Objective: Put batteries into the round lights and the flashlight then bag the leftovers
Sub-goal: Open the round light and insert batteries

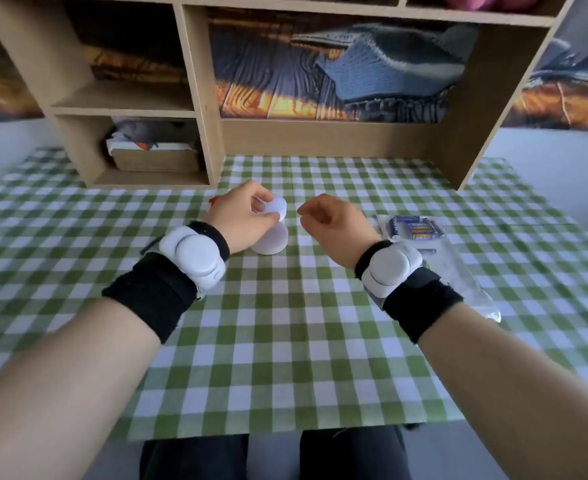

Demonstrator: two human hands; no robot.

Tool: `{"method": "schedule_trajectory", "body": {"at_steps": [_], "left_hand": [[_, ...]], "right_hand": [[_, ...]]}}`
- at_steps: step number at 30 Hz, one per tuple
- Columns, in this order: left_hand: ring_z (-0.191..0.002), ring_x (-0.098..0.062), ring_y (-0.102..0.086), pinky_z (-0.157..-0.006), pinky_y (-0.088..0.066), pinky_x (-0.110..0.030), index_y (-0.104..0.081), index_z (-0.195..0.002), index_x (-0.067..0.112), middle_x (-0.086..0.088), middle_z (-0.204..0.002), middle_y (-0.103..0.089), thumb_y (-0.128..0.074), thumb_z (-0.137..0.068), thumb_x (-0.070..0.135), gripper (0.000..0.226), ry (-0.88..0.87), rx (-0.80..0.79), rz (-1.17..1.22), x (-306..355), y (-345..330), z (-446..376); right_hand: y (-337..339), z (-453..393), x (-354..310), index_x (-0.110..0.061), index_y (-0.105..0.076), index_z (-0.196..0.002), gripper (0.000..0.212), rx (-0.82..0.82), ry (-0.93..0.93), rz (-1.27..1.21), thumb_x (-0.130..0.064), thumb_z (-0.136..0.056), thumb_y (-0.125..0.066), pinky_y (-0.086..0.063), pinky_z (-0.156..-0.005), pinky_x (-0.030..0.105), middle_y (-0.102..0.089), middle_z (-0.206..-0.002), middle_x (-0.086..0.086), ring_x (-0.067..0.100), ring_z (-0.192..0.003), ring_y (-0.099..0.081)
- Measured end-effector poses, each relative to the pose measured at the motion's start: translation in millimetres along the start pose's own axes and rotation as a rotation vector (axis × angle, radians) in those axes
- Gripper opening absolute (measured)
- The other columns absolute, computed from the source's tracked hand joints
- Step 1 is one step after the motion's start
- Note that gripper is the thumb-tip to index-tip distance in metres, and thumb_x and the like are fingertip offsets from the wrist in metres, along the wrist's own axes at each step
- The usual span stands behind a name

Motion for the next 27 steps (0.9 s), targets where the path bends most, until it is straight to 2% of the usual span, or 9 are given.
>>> {"method": "schedule_trajectory", "body": {"at_steps": [3,6,9,12,14,17,19,24,27], "left_hand": [[-0.115,-0.019,-0.055,-0.083,-0.044,-0.027,-0.047,-0.134,0.024,-0.001,-0.132,-0.051,-0.071,-0.084,0.043,0.058,0.007,-0.025,-0.127,-13,-4,10],[-0.125,-0.022,-0.048,-0.085,-0.038,-0.027,-0.037,-0.144,0.023,-0.005,-0.144,-0.040,-0.074,-0.083,0.039,0.074,0.018,-0.060,-0.165,-21,-11,14],[-0.126,-0.026,-0.048,-0.087,-0.039,-0.030,-0.030,-0.148,0.025,-0.006,-0.145,-0.039,-0.076,-0.082,0.036,0.082,-0.002,-0.046,-0.196,-21,-15,12],[-0.126,-0.028,-0.047,-0.090,-0.040,-0.029,-0.025,-0.151,0.023,-0.010,-0.145,-0.039,-0.074,-0.084,0.035,0.084,-0.012,-0.088,-0.229,-21,-29,9],[-0.130,-0.027,-0.044,-0.095,-0.037,-0.028,-0.022,-0.153,0.021,-0.010,-0.149,-0.036,-0.074,-0.085,0.033,0.087,-0.006,-0.114,-0.238,-22,-39,8],[-0.130,-0.027,-0.045,-0.097,-0.036,-0.028,-0.020,-0.154,0.019,-0.009,-0.149,-0.039,-0.075,-0.085,0.031,0.090,0.021,-0.099,-0.209,-25,-44,5],[-0.127,-0.027,-0.048,-0.097,-0.039,-0.029,-0.022,-0.154,0.019,-0.009,-0.147,-0.043,-0.078,-0.082,0.032,0.092,0.026,-0.093,-0.192,-27,-44,3],[-0.118,-0.020,-0.054,-0.093,-0.043,-0.028,-0.032,-0.149,0.026,0.001,-0.137,-0.050,-0.078,-0.079,0.043,0.086,0.063,-0.066,0.063,-24,-34,-4],[-0.117,-0.019,-0.058,-0.104,-0.046,-0.038,-0.045,-0.138,0.036,0.002,-0.134,-0.055,-0.075,-0.068,0.059,0.080,0.138,-0.070,0.363,-23,-36,-7]], "right_hand": [[-11,7,0,-0.028,-0.058,-0.121,0.027,-0.027,-0.001,0.034,-0.023,-0.095,-0.053,-0.056,-0.076,0.030,-0.065,-0.104,-0.009,0.012,-0.090,-0.064],[-19,6,2,-0.027,-0.050,-0.134,0.043,-0.059,-0.013,0.033,-0.013,-0.093,-0.051,-0.053,-0.090,0.032,-0.061,-0.124,-0.006,0.012,-0.111,-0.059],[-22,0,2,-0.029,-0.040,-0.143,0.054,-0.090,-0.044,0.040,-0.008,-0.094,-0.047,-0.051,-0.081,0.025,-0.055,-0.139,0.000,0.015,-0.123,-0.054],[-32,-5,5,-0.031,-0.031,-0.148,0.060,-0.153,-0.078,0.053,-0.007,-0.094,-0.043,-0.050,-0.066,0.021,-0.054,-0.140,-0.001,0.019,-0.110,-0.062],[-38,-7,8,-0.030,-0.030,-0.149,0.060,-0.178,-0.090,0.064,-0.008,-0.094,-0.042,-0.051,-0.067,0.026,-0.059,-0.136,-0.003,0.020,-0.095,-0.064],[-42,-9,12,-0.029,-0.034,-0.146,0.056,-0.181,-0.096,0.083,-0.009,-0.094,-0.044,-0.053,-0.073,0.029,-0.062,-0.132,-0.006,0.019,-0.099,-0.065],[-42,-9,14,-0.030,-0.037,-0.144,0.054,-0.178,-0.103,0.066,-0.012,-0.094,-0.045,-0.053,-0.070,0.027,-0.063,-0.129,-0.008,0.018,-0.096,-0.065],[-26,-19,16,-0.028,-0.045,-0.139,0.040,-0.084,-0.096,-0.093,-0.023,-0.099,-0.048,-0.049,-0.055,0.018,-0.066,-0.124,-0.009,0.010,-0.073,-0.065],[-16,-27,17,-0.024,-0.054,-0.133,0.034,0.019,-0.077,-0.208,-0.030,-0.099,-0.049,-0.058,-0.076,0.027,-0.066,-0.119,-0.006,0.009,-0.090,-0.067]]}}
Point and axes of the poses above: each hand's wrist, its own z-axis away from the middle knuckle, its own y-axis out of the back of the hand, x = y × z, the point moved 6 cm from there along -z, towards the middle knuckle
